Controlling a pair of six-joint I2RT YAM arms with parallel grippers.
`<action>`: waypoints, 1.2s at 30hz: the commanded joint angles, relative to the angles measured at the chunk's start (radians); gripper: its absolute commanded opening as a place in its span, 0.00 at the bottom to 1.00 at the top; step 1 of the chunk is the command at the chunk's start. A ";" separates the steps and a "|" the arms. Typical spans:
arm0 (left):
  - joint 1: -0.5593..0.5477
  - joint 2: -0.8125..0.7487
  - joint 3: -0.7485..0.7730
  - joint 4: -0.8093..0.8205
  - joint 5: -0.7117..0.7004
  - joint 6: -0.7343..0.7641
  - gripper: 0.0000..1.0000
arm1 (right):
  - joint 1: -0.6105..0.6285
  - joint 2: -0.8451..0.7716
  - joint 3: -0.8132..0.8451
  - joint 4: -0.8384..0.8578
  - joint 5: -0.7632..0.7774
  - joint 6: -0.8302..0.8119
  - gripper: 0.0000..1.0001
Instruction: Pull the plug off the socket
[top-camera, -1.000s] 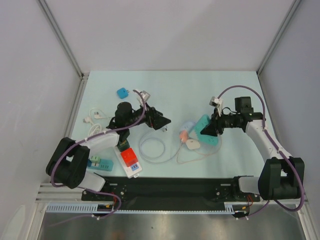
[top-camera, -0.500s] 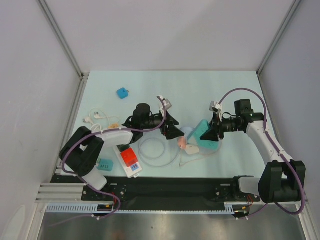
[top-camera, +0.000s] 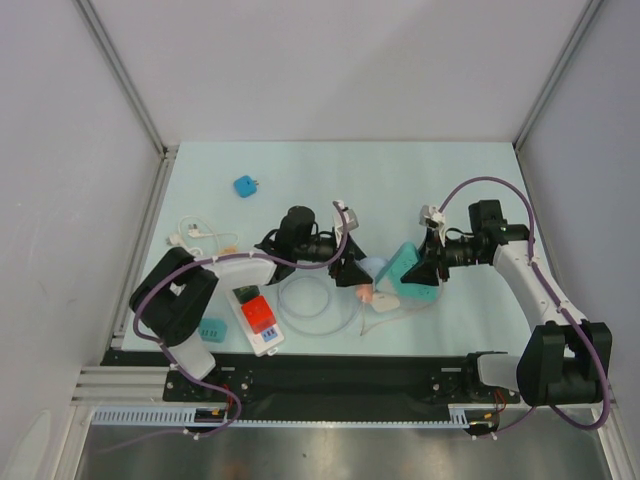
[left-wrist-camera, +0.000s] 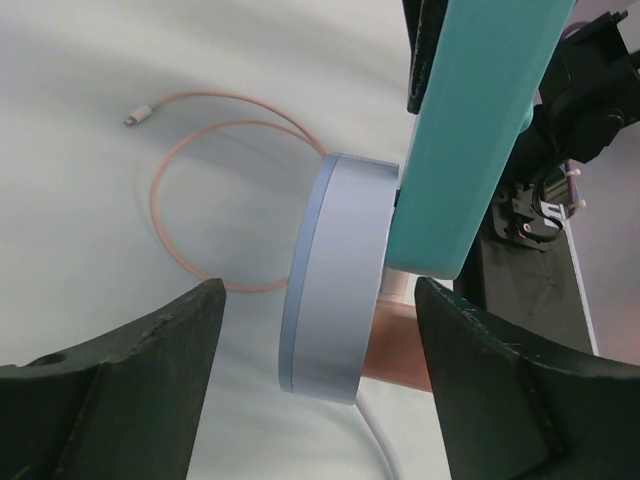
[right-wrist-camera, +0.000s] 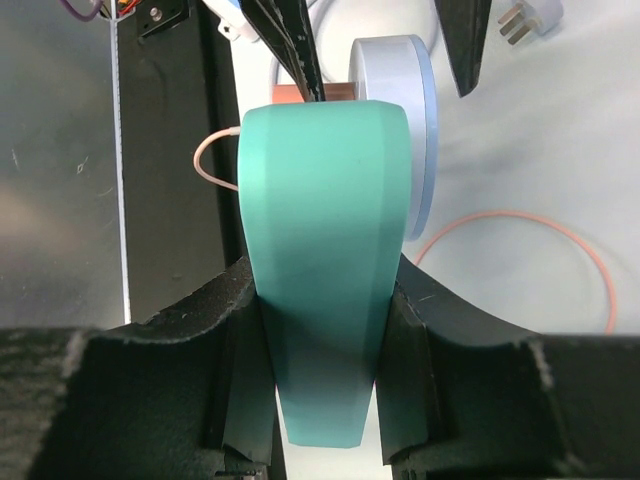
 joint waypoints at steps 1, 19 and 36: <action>-0.024 0.008 0.055 -0.047 0.045 0.110 0.76 | 0.008 -0.016 0.056 0.000 -0.098 -0.023 0.00; -0.003 0.042 0.101 -0.167 -0.182 0.046 0.00 | 0.011 -0.020 0.102 -0.150 -0.088 -0.176 0.00; 0.008 0.002 0.060 -0.161 -0.389 0.095 0.00 | 0.107 -0.128 0.076 -0.029 0.107 -0.031 0.00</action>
